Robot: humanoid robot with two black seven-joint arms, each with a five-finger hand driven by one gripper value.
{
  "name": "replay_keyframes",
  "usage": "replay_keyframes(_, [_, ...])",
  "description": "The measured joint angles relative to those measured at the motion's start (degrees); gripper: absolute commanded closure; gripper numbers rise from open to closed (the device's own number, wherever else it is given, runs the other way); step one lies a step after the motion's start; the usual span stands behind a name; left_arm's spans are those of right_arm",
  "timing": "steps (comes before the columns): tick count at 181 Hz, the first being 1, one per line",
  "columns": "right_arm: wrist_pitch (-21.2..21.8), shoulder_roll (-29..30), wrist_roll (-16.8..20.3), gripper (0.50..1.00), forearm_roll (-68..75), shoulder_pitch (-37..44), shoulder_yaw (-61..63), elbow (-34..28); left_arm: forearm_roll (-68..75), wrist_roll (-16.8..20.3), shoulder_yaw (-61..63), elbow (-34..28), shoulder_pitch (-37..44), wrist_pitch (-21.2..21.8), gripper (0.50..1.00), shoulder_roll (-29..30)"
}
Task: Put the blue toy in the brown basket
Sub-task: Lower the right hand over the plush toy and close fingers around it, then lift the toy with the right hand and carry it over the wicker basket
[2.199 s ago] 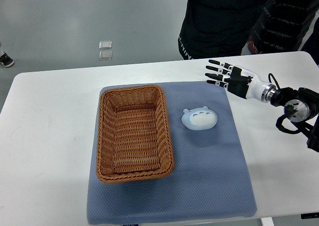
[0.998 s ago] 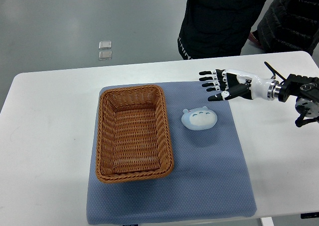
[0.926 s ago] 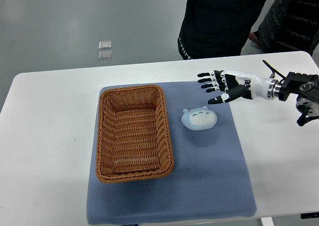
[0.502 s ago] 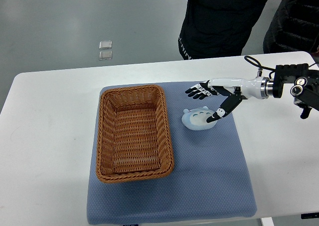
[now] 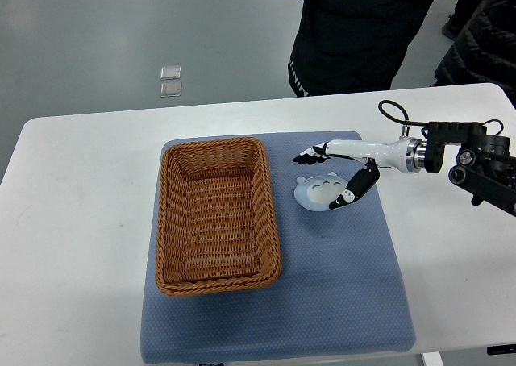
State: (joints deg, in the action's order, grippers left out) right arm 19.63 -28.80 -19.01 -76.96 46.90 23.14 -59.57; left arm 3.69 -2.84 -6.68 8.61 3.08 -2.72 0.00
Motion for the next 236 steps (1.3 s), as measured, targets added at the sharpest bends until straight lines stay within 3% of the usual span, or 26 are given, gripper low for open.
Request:
replay_keyframes(63, [-6.5, 0.4, 0.1, 0.589, -1.1, -4.2, -0.3, 0.1, 0.0, 0.0, 0.0, 0.0, 0.0, 0.0, 0.500, 0.0])
replay_keyframes(90, [-8.6, 0.4, 0.2, 0.611, -1.1, -4.7, -0.3, 0.4, 0.0, 0.0, 0.0, 0.0, 0.0, 0.0, 0.500, 0.0])
replay_keyframes(132, [-9.1, 0.9, 0.4, 0.726, -1.1, -5.2, -0.3, 0.8, 0.0, 0.0, 0.0, 0.0, 0.0, 0.0, 0.500, 0.0])
replay_keyframes(144, [-9.1, 0.9, 0.4, 0.789, -1.1, -5.3, -0.3, 0.9, 0.0, 0.0, 0.0, 0.0, 0.0, 0.0, 0.500, 0.0])
replay_keyframes(151, [-9.1, 1.0, 0.3, 0.852, -1.1, -5.3, -0.3, 0.9, 0.0, 0.0, 0.0, 0.0, 0.0, 0.0, 0.500, 0.0])
replay_keyframes(184, [-9.1, 1.0, 0.0, 0.997, -0.9, -5.3, 0.0, 0.9, 0.0, 0.0, 0.0, 0.0, 0.0, 0.0, 0.500, 0.0])
replay_keyframes(236, [-9.1, 0.6, -1.6, 1.000, 0.2, -4.8, 1.0, 0.9, 0.0, 0.0, 0.0, 0.0, 0.0, 0.0, 0.500, 0.0])
